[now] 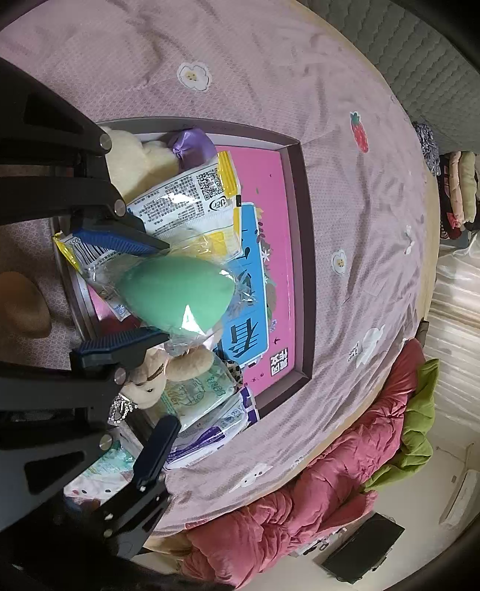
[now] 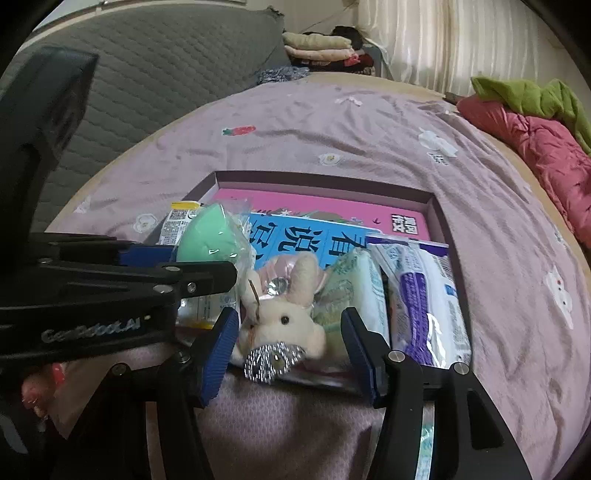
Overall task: Organize soft objects
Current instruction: 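Lower the green sponge into the tray with the left tool while the right tool lowers the bunny, then open the right tool to release the bunny while the left tool releases the green sponge, then withdraw both tools from the tray toward the pink sponge and tissue pack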
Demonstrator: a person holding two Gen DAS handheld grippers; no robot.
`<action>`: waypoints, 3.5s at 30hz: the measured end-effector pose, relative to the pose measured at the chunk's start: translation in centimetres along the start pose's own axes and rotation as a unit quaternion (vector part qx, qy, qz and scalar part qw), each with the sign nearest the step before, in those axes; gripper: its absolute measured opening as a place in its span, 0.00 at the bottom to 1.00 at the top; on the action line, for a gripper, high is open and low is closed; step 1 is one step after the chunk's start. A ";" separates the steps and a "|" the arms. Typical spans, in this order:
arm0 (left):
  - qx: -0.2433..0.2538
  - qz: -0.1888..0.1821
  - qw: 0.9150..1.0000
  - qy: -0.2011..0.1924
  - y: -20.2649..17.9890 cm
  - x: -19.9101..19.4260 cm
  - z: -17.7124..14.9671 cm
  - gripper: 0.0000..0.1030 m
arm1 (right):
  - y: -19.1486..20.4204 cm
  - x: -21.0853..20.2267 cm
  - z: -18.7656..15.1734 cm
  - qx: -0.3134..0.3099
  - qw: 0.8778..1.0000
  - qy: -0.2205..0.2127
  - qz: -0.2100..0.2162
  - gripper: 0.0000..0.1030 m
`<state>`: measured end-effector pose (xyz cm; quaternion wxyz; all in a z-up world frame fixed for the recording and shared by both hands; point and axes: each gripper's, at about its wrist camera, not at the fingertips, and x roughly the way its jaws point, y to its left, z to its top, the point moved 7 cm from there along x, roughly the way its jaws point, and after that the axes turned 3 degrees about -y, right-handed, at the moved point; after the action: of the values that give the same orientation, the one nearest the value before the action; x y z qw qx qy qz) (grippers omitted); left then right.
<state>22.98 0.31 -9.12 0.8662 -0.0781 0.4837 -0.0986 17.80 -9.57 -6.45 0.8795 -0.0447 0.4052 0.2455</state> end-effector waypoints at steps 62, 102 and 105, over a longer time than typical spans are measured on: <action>-0.018 0.010 1.000 0.019 -0.9 0.9 -0.5 0.43 | -5.4 -3.9 -0.7 0.050 0.996 -0.026 -0.073 0.68; -0.030 0.093 0.994 -0.039 0.6 -4.9 0.9 0.56 | -4.8 -6.4 2.1 0.038 0.992 -0.062 -0.101 0.68; -0.030 0.096 0.994 -0.045 0.4 -5.7 1.0 0.56 | -4.8 -7.0 2.3 0.038 0.992 -0.068 -0.104 0.68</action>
<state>20.94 2.18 -4.02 0.8898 -0.0610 0.4522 0.0033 17.76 -15.89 -0.32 0.9267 -0.0367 0.3470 0.1393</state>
